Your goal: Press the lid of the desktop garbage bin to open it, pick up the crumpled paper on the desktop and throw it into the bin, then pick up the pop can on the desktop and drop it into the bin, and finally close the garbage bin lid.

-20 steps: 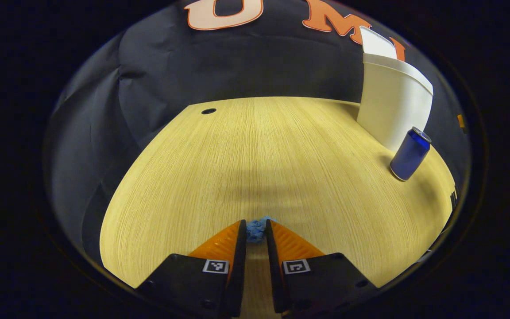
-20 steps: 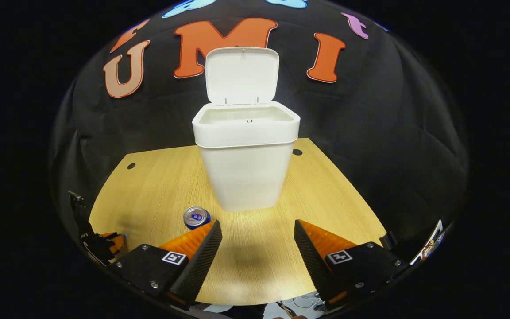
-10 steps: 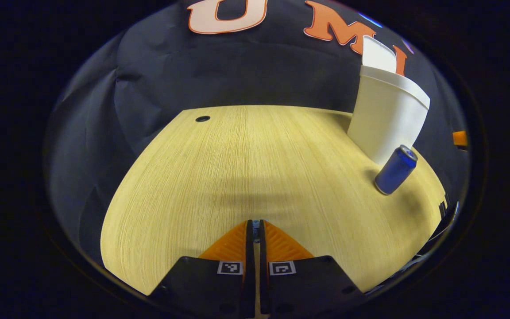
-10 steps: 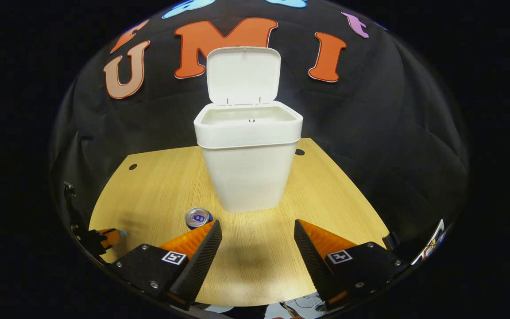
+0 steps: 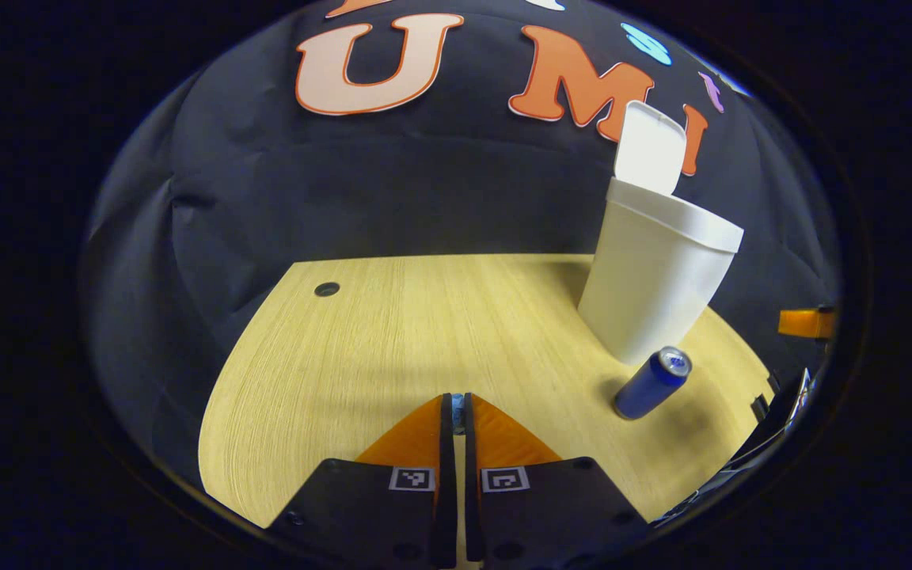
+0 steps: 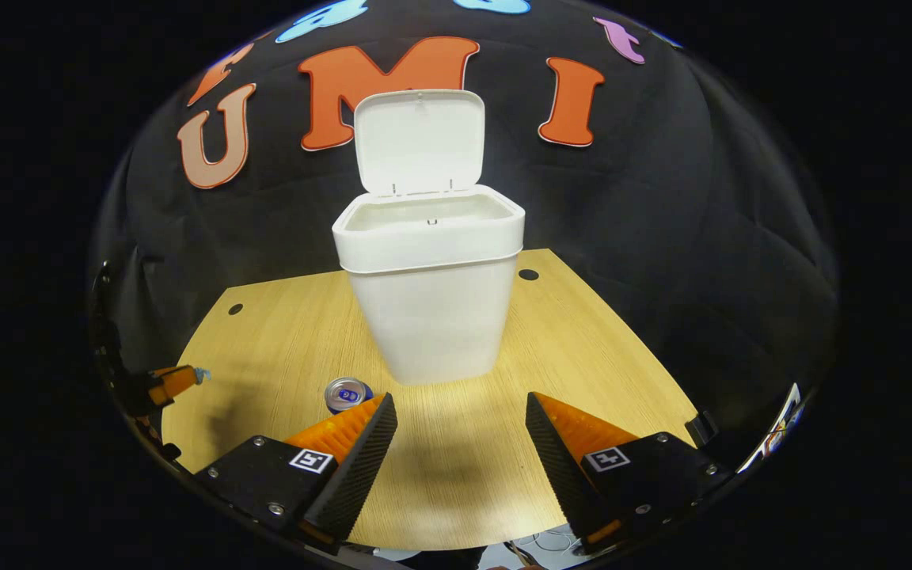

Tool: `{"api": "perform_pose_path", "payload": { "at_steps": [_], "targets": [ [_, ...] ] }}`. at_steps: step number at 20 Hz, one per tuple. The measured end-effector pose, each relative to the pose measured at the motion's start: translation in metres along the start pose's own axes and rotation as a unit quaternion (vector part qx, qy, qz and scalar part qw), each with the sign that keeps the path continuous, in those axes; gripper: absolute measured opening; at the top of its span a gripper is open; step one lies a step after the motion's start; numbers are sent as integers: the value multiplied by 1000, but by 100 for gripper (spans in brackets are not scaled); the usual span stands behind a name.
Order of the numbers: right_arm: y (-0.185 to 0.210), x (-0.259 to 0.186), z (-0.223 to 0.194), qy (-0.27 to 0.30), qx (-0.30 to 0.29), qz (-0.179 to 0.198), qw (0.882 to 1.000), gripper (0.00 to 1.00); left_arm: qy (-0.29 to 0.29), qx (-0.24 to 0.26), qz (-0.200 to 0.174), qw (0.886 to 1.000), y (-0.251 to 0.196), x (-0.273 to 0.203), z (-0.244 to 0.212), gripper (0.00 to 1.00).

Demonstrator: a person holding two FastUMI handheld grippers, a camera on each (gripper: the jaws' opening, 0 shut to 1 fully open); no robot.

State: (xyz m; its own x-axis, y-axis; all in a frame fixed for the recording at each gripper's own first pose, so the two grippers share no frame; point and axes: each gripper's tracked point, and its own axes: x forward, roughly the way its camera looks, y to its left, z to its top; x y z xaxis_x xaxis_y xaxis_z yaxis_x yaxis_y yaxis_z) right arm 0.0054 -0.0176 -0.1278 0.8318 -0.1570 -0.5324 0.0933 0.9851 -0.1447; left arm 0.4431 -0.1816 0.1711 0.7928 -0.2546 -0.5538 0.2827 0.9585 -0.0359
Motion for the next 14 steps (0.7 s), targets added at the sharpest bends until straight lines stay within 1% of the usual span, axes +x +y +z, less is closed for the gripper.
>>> {"api": "perform_pose_path", "payload": {
  "at_steps": [1, 2, 3, 4, 5, 6, 7, 9, 12, 14],
  "targets": [
    [-4, 0, 1, -2, 3, -3, 1000, 99, -12, 12, -4, 1000, 2, 9, 48, 8],
    [-8, 0, 1, -4, 7, -6, 1000, 99, -24, 27, -5, 999, -8, 19, 85, 7],
    [-10, 0, 2, -6, 11, -6, 1000, 99, -31, 41, -7, 999, -22, 31, 109, 7],
    [-12, -1, 2, -6, 15, -7, 1000, 99, -40, 48, -12, 998, -11, 30, 69, 7],
    [-15, -1, 2, -7, 19, -9, 1000, 99, -47, 52, -16, 997, -16, 38, 86, 8],
    [-19, -1, 2, -9, 23, -12, 1000, 99, -63, 55, -22, 996, -22, 44, 116, 8],
    [-23, -2, 2, -10, 27, -16, 999, 99, -75, 61, -27, 995, -29, 48, 117, 9],
    [-32, -3, 1, -11, 35, -24, 999, 99, -99, 71, -42, 992, -45, 53, 155, 7],
    [-47, -5, -2, -12, 53, -36, 998, 99, -124, 77, -73, 987, -81, 63, 191, 9],
    [-57, -7, -3, -14, 62, -45, 997, 99, -140, 87, -93, 982, -106, 67, 211, 7]
  ]
}}
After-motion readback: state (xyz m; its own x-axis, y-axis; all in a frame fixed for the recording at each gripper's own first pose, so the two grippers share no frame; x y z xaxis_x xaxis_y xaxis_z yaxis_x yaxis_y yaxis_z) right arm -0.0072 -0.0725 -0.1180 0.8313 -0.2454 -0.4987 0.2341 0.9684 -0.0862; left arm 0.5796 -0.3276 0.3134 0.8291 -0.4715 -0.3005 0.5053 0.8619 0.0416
